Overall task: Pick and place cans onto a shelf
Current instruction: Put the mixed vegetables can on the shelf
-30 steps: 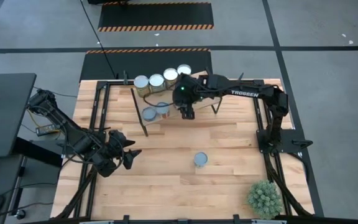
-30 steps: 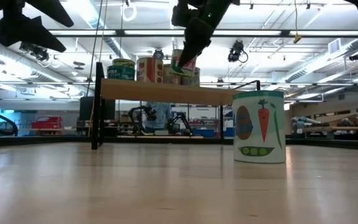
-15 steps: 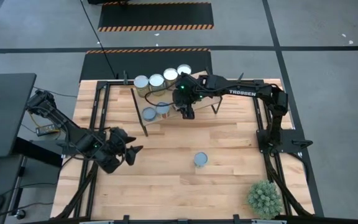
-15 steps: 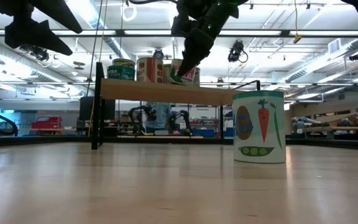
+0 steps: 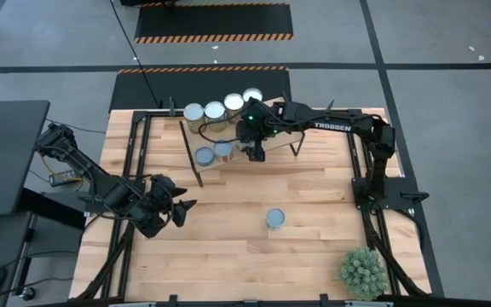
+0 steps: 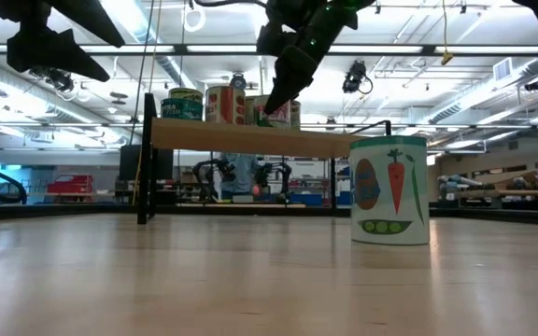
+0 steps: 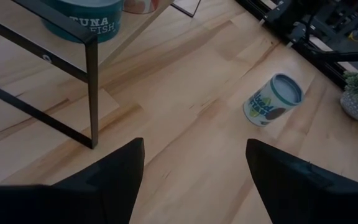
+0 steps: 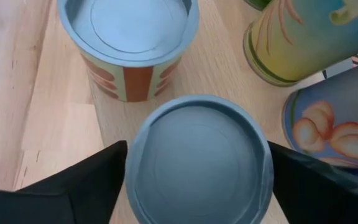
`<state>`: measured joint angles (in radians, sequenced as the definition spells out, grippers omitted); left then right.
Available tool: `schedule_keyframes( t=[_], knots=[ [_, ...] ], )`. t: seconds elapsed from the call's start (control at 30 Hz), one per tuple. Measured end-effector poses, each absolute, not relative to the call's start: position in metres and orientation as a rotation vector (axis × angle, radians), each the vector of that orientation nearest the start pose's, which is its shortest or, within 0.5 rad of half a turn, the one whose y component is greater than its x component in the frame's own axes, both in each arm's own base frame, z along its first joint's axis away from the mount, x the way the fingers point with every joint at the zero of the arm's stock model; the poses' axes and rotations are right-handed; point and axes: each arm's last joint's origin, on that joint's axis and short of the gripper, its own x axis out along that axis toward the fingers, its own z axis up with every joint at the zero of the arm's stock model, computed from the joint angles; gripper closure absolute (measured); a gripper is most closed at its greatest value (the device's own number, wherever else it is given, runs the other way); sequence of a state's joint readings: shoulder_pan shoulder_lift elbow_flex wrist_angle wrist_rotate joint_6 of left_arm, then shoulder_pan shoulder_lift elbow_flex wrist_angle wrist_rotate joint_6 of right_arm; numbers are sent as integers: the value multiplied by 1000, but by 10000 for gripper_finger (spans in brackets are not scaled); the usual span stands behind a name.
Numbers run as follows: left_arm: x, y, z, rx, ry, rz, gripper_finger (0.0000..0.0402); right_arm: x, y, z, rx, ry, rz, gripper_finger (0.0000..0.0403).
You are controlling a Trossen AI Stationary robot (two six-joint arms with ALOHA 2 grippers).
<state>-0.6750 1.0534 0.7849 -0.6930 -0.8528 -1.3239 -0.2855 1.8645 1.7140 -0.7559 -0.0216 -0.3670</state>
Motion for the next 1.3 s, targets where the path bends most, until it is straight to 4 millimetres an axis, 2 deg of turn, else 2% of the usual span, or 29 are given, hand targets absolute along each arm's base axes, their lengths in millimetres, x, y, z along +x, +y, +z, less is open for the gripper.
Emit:
schedule_keyframes(
  t=[0.2, 0.33, 0.53, 0.67, 0.97, 1.1, 1.3],
  knots=[
    [163, -103, 255, -605, 445, 554, 116, 392, -114, 303, -207, 923, -82, 15],
    [163, -103, 255, -607, 445, 554, 116, 392, -112, 311, -218, 917, -98, 16],
    [163, -103, 255, -611, 444, 555, 116, 396, -102, 329, -245, 871, -94, 14],
    [163, -103, 255, -611, 444, 555, 116, 400, -89, 333, -268, 862, -104, 16],
    [163, -103, 255, -603, 446, 554, 116, 413, -64, 325, -363, 773, -156, 17],
    [163, -103, 255, -603, 446, 554, 116, 416, -61, 314, -437, 787, -201, 18],
    [163, -103, 255, -602, 446, 553, 116, 416, -62, 307, -458, 798, -237, 22]
  ],
)
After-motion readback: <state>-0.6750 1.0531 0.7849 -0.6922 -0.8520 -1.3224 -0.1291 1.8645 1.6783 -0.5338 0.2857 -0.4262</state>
